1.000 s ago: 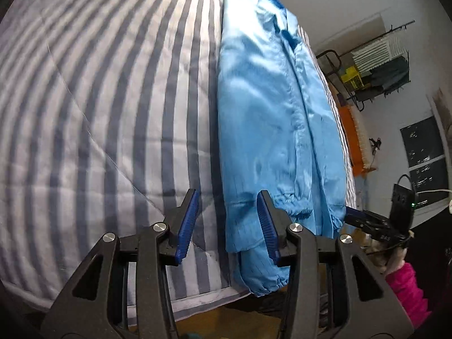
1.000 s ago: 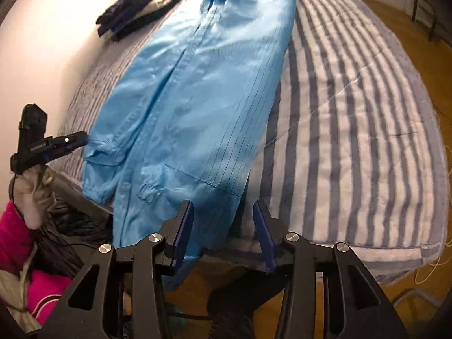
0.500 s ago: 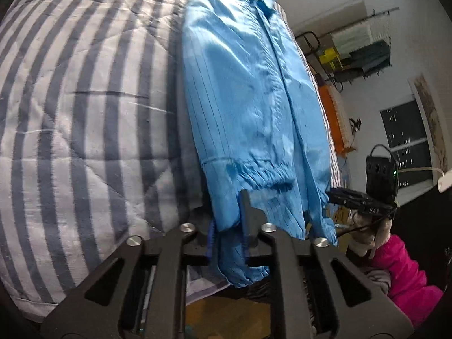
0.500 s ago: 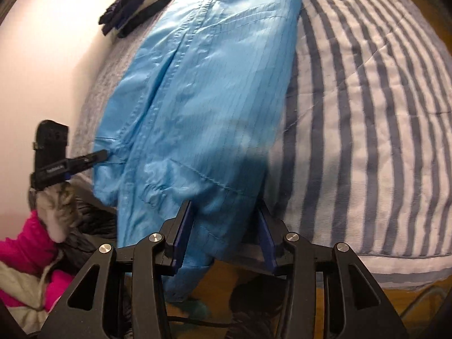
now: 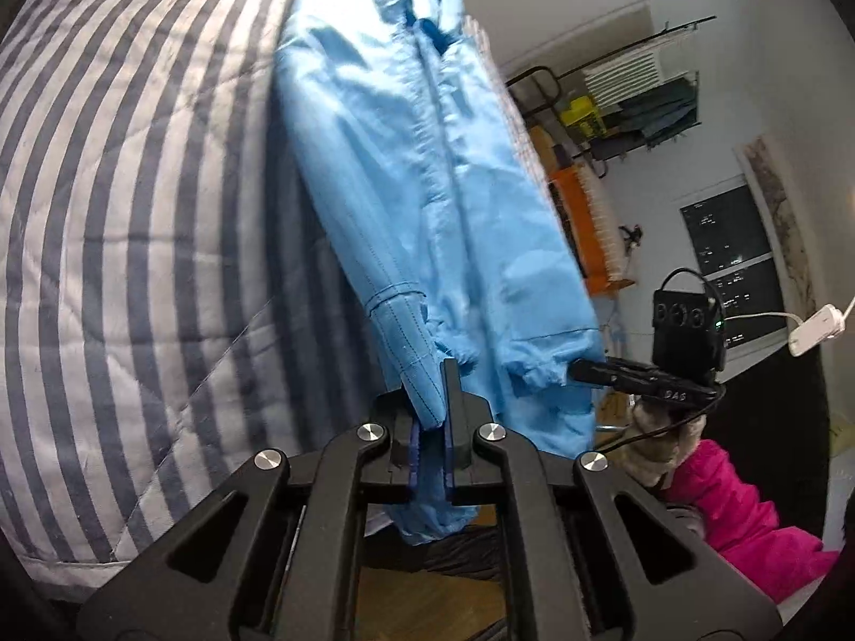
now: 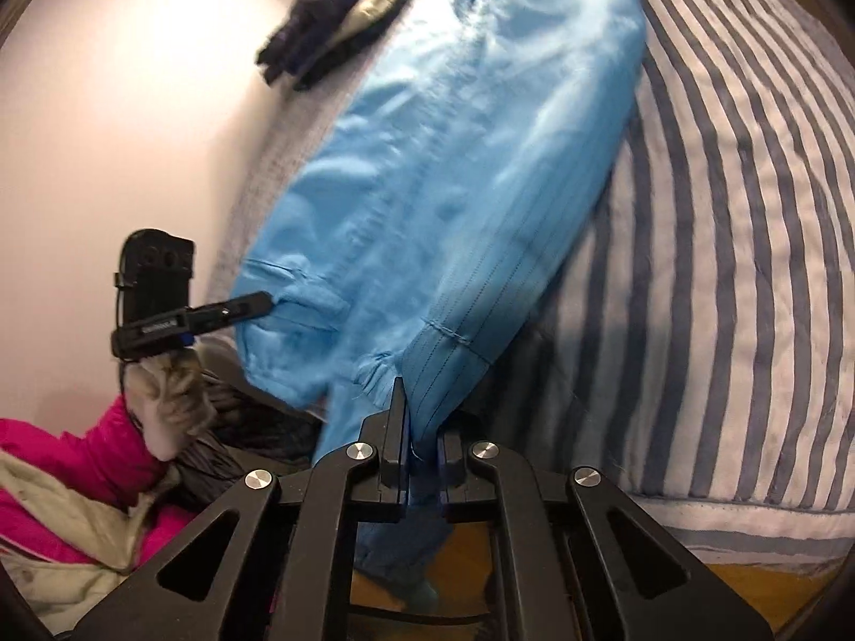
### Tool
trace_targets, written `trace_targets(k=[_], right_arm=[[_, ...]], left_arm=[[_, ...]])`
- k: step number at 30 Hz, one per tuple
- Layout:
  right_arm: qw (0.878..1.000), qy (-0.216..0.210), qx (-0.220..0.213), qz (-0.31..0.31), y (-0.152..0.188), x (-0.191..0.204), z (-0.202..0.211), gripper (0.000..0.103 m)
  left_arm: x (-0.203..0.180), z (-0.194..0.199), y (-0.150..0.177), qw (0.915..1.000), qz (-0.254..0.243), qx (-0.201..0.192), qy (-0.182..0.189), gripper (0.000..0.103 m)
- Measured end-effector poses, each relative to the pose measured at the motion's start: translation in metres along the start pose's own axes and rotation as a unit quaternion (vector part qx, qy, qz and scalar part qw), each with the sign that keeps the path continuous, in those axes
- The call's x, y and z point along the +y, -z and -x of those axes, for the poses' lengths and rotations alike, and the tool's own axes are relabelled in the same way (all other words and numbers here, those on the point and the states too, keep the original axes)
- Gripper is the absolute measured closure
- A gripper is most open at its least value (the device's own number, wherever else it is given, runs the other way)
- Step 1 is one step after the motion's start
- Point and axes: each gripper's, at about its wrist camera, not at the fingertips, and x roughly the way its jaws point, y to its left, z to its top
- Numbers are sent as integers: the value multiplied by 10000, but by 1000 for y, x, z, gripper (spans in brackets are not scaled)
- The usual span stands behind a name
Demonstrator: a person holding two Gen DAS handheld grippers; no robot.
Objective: Fold large clothes
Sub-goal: 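Grasp the jacket hem with both tools side by side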
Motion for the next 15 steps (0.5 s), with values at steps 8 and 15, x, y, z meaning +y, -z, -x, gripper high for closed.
trace_targets(k=[8, 15], right_arm=[[9981, -294, -537, -11, -18, 7, 20, 97], [9905, -415, -1308, -27, -60, 15, 45, 97]], left_arm=[[-21, 11, -40, 9985, 78, -219, 498, 100], [-40, 12, -93, 9976, -74, -479, 492, 100]])
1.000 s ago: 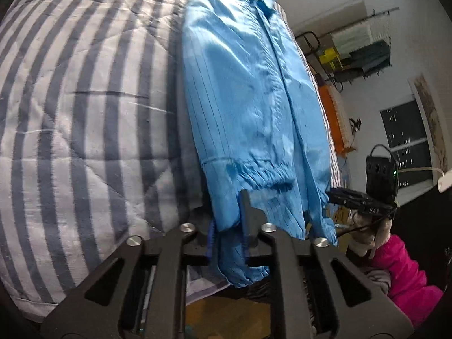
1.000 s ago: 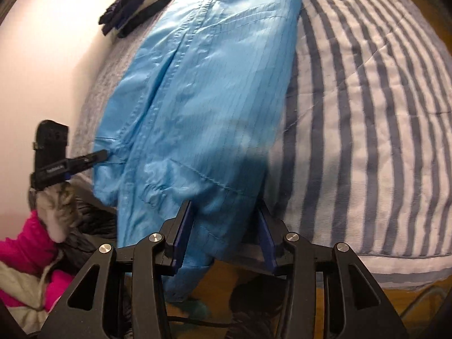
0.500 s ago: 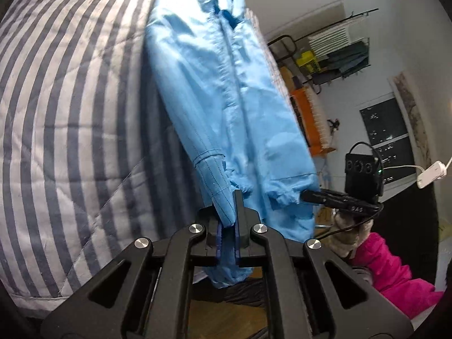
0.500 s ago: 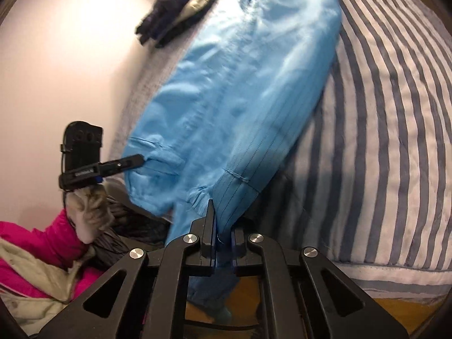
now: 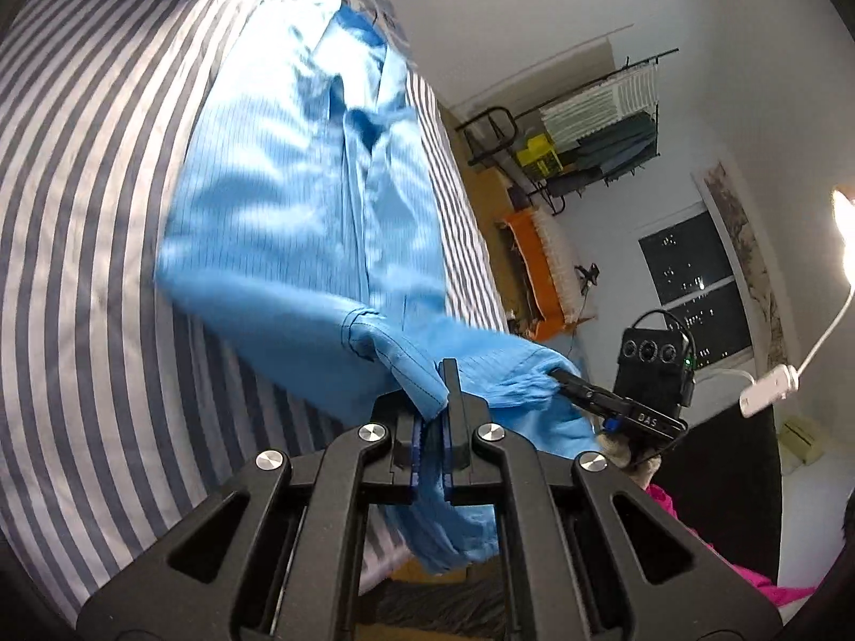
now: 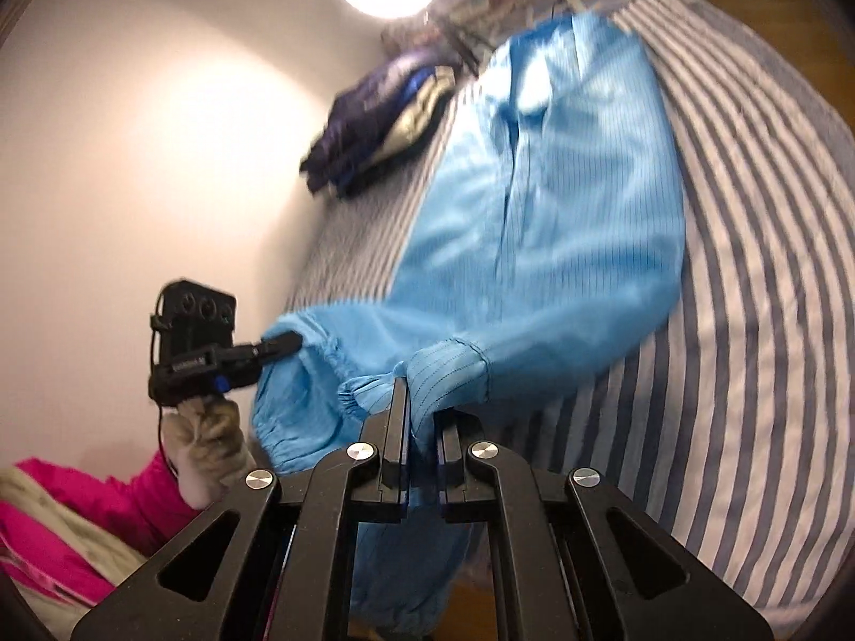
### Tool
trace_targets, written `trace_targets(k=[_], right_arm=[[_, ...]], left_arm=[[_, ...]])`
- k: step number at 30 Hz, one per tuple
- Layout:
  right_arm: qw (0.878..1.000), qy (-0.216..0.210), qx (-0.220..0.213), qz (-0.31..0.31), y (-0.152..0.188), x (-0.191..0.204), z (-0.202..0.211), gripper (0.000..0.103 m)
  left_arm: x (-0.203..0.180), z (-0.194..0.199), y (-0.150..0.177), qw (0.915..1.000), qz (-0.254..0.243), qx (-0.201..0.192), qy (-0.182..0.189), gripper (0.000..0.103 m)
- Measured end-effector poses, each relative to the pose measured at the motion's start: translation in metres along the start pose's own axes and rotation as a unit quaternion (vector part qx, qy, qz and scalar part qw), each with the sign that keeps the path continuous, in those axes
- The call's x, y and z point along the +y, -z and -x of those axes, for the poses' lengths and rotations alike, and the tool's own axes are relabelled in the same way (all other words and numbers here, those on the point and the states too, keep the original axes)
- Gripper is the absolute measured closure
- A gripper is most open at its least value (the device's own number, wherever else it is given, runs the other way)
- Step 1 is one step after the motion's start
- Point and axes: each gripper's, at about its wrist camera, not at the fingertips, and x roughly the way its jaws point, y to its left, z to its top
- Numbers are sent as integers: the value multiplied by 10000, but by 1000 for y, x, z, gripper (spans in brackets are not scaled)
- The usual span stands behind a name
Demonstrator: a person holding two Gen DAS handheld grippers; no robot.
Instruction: Fold large clothes
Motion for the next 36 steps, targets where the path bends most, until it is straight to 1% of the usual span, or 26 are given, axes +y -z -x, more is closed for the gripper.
trace_targets(k=[3, 6, 8, 11, 15, 19, 23, 28, 29, 30, 31, 32, 33, 34, 35, 36], right_arm=[[9996, 185, -211, 64, -27, 0, -1, 97], [9984, 462, -309, 43, -51, -8, -8, 97], [9976, 603, -327, 0, -67, -16, -14, 98], [9956, 892, -286, -31, -89, -27, -28, 98], [9912, 1317, -87, -13, -117, -45, -55, 98], [9867, 1622, 77, -84, -132, -61, -76, 98], [9822, 1849, 258, -212, -139, -81, -94, 98], [9822, 1767, 328, -541, -139, -99, -98, 94], [9824, 1733, 324, -618, -139, -102, -97, 93], [9832, 1659, 317, -687, -140, -104, -95, 92], [9843, 1578, 279, -733, -140, -105, -92, 89], [9851, 1525, 245, -752, -141, -106, -88, 80], [9858, 1469, 212, -780, -143, -106, -84, 73], [9861, 1424, 161, -841, -144, -106, -80, 58], [9865, 1346, 71, -933, -145, -108, -74, 52], [9867, 1263, -7, -1019, -146, -109, -68, 52]], left_arm=[[5, -2, -27, 9998, -7, -140, -108, 100], [14, -10, -52, 9994, 75, -244, -222, 100], [24, -18, -68, 9987, 175, -326, -361, 100], [37, -32, -86, 9976, 308, -376, -495, 100], [56, -46, -105, 9955, 507, -403, -694, 100], [74, -58, -118, 9933, 597, -431, -885, 100], [89, -71, -125, 9914, 678, -420, -1041, 100], [100, -84, -127, 9896, 686, -328, -1222, 99], [101, -86, -128, 9895, 696, -292, -1231, 96], [102, -86, -128, 9897, 710, -272, -1212, 84], [101, -86, -129, 9899, 741, -258, -1177, 63], [101, -84, -131, 9900, 783, -279, -1141, 53], [100, -82, -132, 9900, 814, -339, -1099, 38], [99, -79, -134, 9898, 848, -397, -1069, 34], [98, -76, -136, 9898, 893, -447, -1017, 34], [97, -73, -139, 9899, 916, -464, -974, 34]])
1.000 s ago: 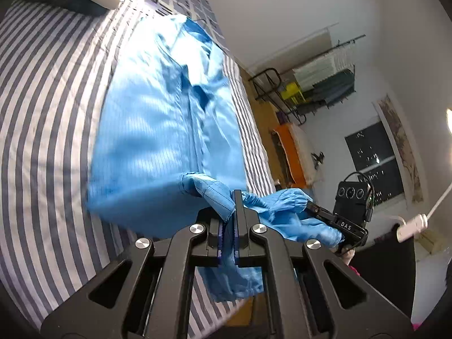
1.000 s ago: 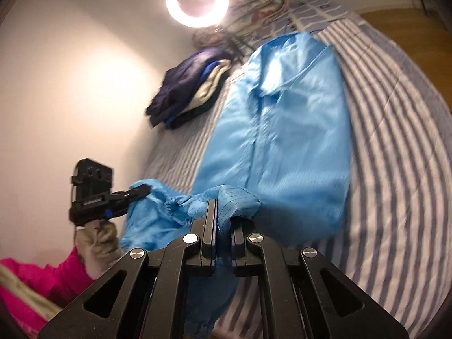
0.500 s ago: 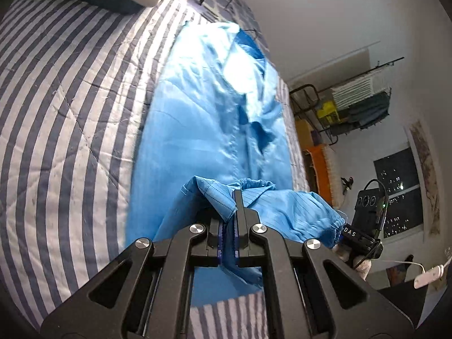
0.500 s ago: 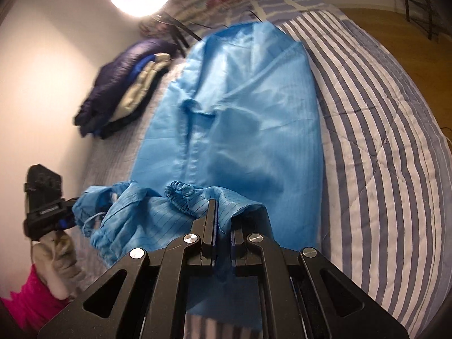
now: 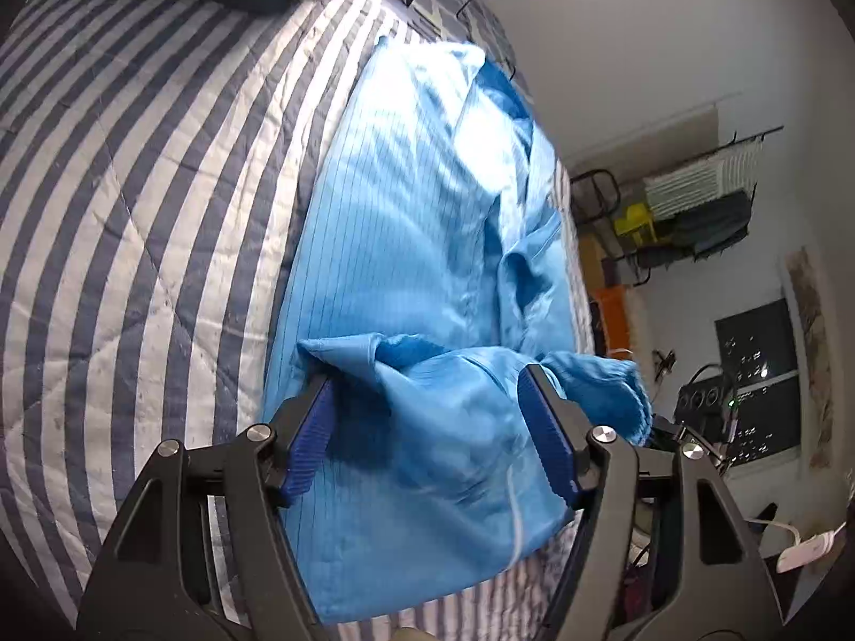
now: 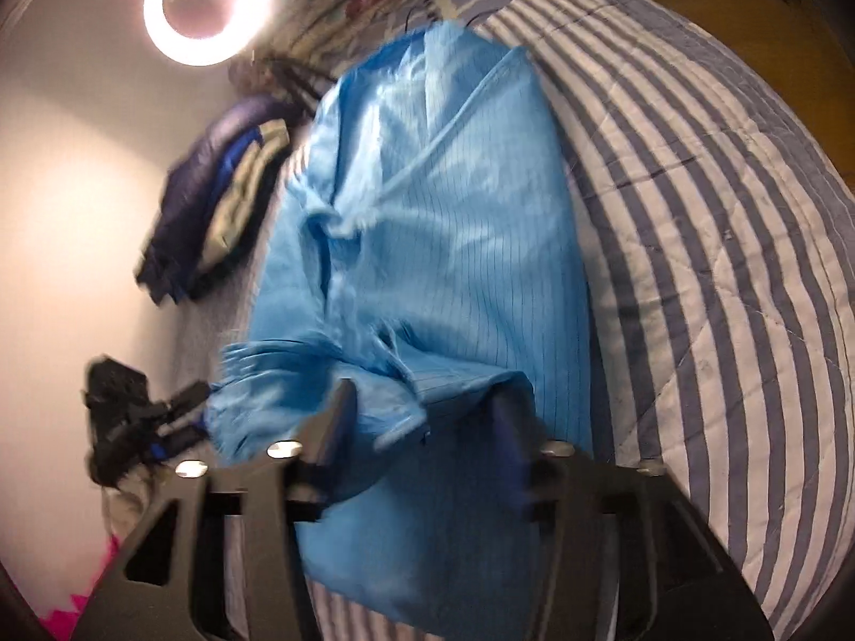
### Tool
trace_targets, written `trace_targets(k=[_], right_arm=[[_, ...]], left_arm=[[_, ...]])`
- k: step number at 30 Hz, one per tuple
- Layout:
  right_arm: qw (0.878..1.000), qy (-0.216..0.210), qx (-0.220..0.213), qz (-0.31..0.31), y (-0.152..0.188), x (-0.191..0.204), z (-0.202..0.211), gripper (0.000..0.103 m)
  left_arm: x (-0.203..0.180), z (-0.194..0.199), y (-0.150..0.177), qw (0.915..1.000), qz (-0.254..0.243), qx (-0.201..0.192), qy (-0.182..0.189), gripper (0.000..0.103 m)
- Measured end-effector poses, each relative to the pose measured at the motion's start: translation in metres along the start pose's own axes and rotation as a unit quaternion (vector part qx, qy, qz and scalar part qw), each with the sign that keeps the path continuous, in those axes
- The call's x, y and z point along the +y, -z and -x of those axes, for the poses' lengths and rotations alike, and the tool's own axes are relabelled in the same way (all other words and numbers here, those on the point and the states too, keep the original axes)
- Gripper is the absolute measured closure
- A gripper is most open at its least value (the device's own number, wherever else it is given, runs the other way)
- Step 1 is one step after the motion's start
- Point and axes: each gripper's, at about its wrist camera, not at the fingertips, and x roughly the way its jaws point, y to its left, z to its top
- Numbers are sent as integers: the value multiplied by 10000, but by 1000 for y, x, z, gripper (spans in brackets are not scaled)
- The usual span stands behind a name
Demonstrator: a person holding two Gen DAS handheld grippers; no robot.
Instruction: Fold large clothes
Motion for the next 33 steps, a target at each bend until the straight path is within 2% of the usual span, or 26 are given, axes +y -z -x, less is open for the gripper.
trace_targets(k=[2, 5, 9, 11, 14, 17, 20, 21, 22, 25, 26, 28, 31, 33], right_arm=[[9997, -141, -141, -168, -5, -5, 13, 52], [9989, -9, -458, -27, -6, -4, 36, 52], [9968, 246, -547, 519, 5, 8, 48, 52], [9936, 472, -477, 908, 14, 17, 42, 53], [9900, 542, -242, 1279, 25, 25, 25, 55], [9795, 1097, -230, 1674, 31, 33, 8, 55], [9670, 1673, -361, 1888, 30, 35, -4, 55], [9656, 1775, -366, 1865, 28, 32, -8, 55], [9645, 1852, -369, 1848, 25, 31, -11, 55], [9615, 2027, -315, 1829, 23, 24, -21, 56], [9601, 2064, -277, 1866, 24, 23, -25, 64], [9522, 2318, -119, 1984, 27, 22, -37, 72], [9472, 2475, -27, 2039, 32, 20, -48, 72], [9465, 2487, 4, 2055, 31, 22, -46, 72]], left_arm=[[-1, 5, -5, 9999, 44, -43, 101, 34], [-5, 21, -14, 9996, -76, -243, 117, 34], [-9, 34, -18, 9981, -489, -320, -191, 34], [-9, 35, -15, 9948, -873, -231, -477, 34], [-1, 31, -3, 9889, -1263, 16, -783, 34], [9, 17, 6, 9873, -1323, 272, -833, 35], [11, 3, 10, 9855, -1431, 385, -829, 58], [8, -1, 11, 9839, -1518, 435, -838, 74], [5, -7, 12, 9817, -1626, 455, -884, 82], [-3, -18, 13, 9772, -1847, 390, -972, 83], [-3, -22, 13, 9762, -1878, 376, -1020, 83], [0, -34, 15, 9723, -1978, 435, -1167, 83], [1, -37, 18, 9673, -2165, 415, -1257, 83], [0, -31, 16, 9670, -2155, 447, -1281, 83]])
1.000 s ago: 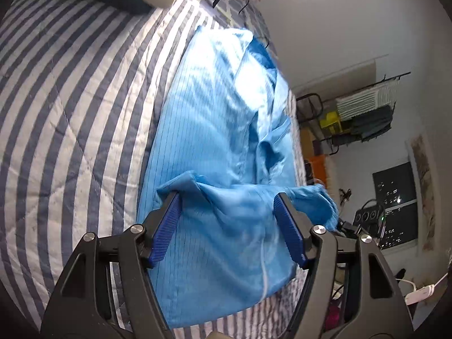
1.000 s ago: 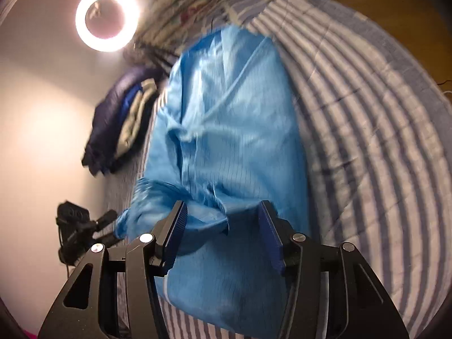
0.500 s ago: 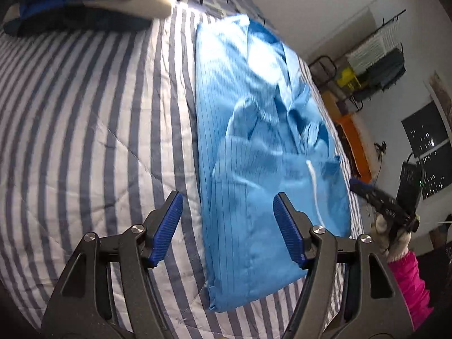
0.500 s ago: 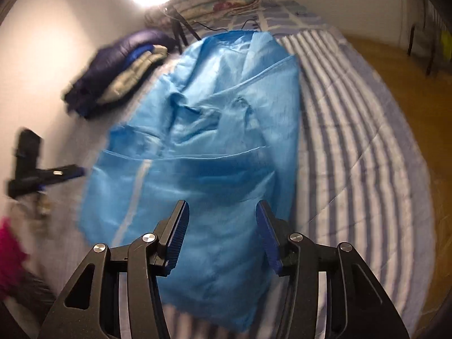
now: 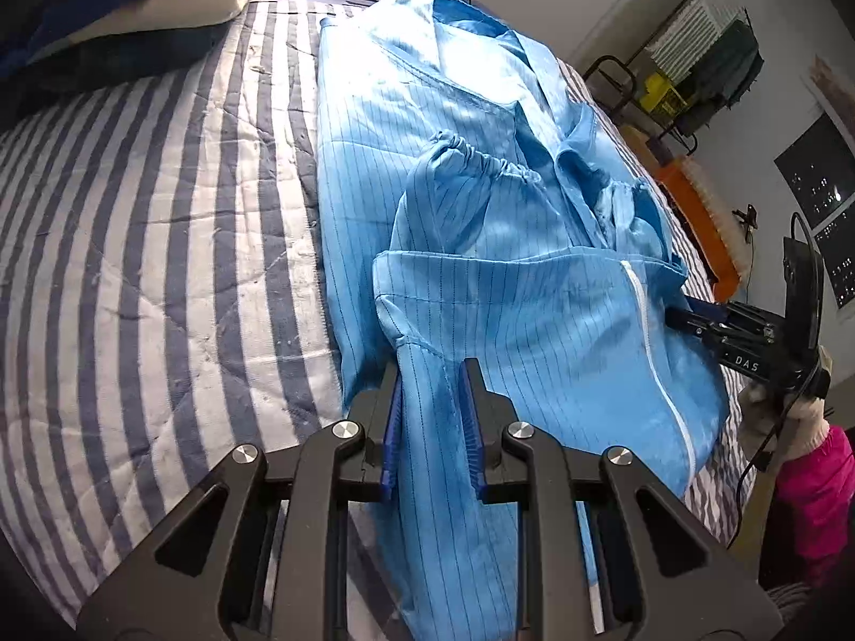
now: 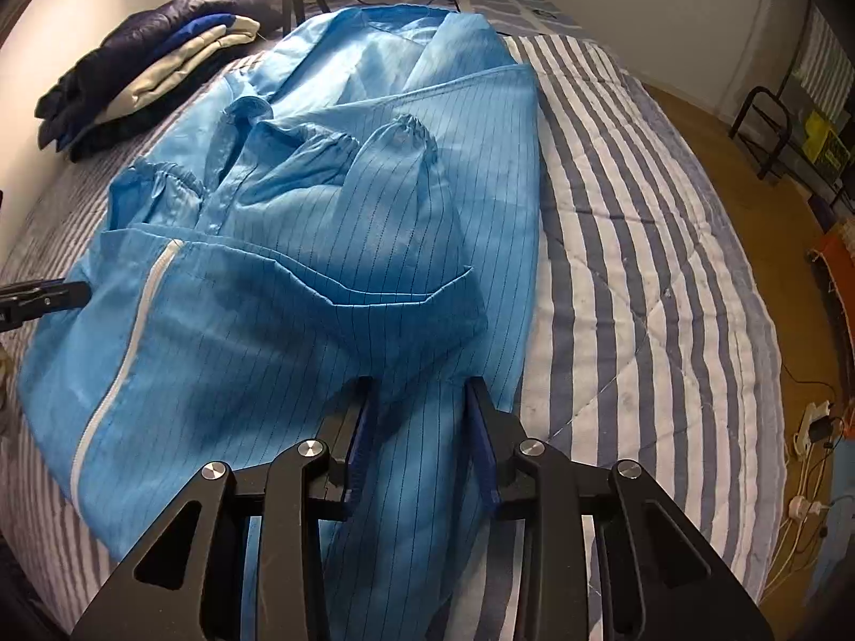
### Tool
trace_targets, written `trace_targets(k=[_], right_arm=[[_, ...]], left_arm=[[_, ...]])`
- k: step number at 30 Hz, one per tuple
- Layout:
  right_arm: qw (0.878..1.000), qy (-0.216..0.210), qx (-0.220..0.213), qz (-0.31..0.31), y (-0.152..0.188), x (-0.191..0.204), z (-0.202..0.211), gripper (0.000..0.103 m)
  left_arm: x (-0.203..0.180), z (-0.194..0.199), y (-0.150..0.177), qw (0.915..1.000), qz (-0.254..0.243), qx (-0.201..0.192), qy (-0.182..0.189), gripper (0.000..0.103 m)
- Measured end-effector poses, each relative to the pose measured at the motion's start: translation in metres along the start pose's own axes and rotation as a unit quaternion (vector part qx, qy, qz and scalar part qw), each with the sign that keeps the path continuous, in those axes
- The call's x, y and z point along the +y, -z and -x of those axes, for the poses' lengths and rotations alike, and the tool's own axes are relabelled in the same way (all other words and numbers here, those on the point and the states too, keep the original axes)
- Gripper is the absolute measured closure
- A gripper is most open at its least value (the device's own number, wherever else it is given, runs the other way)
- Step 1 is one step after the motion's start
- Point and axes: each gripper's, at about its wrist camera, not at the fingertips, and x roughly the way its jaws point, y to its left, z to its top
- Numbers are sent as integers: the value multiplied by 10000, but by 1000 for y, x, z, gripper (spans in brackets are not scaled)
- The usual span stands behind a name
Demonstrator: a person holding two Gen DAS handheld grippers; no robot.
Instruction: Fold large clothes
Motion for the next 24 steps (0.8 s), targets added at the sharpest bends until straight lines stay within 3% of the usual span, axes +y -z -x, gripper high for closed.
trace_targets(k=[3, 8, 11, 17, 24], right_arm=[[9999, -63, -111, 35, -4, -1, 14, 72], [9951, -283, -947, -92, -13, -12, 58, 71], [9922, -306, -1210, -70, -26, -18, 71, 71], [9933, -443, -1064, 8, -64, -23, 57, 72], [9935, -596, -965, -119, -121, -38, 15, 73]], left_arm=[[-2, 16, -5, 9999, -126, -91, -58, 83], [0, 49, -29, 9981, -285, -532, -77, 82], [-1, 57, -50, 9969, -347, -698, -65, 82], [-11, 41, -97, 9949, -670, -736, -131, 82], [-13, -11, -169, 9953, -659, -712, -50, 82]])
